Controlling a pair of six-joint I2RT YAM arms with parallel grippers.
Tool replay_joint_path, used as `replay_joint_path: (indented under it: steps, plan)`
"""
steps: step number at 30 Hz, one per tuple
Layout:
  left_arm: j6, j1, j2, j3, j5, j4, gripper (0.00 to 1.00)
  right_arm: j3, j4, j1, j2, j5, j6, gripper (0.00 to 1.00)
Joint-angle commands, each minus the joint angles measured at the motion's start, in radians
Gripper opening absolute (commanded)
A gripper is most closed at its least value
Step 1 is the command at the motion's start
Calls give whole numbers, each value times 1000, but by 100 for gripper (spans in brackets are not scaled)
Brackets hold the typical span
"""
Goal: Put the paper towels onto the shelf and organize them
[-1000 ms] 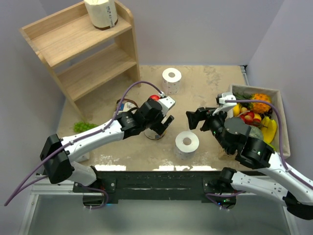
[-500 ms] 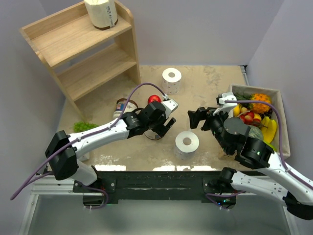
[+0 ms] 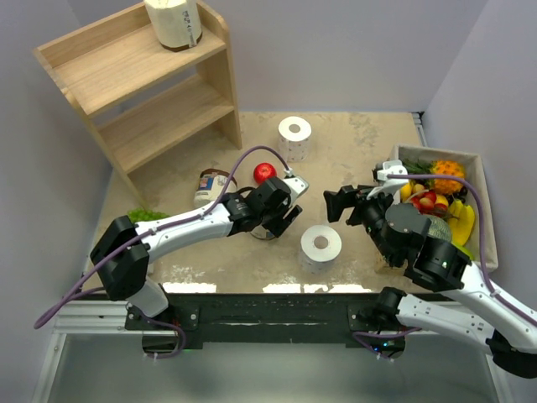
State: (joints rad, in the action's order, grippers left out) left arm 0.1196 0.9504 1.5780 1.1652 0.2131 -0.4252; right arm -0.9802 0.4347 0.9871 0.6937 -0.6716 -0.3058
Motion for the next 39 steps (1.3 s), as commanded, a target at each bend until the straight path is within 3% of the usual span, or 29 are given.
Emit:
replay_joint_path:
  steps: [1,17,24,29,39]
  plan:
    - [3,4,10,-10,14,57,73,8,-25,-1,-7,-33,11,90]
    - [-5,4,40,-29,29,62,63,23,-11,-1,-43,-40,5,90]
    - [-1,4,19,-16,52,42,52,23,-11,-1,-40,-40,7,90]
    - [-1,4,-18,31,87,-18,45,18,-11,-1,-40,-39,7,90]
    - [-21,4,-134,185,161,-164,44,11,-7,-1,-22,-36,10,91]
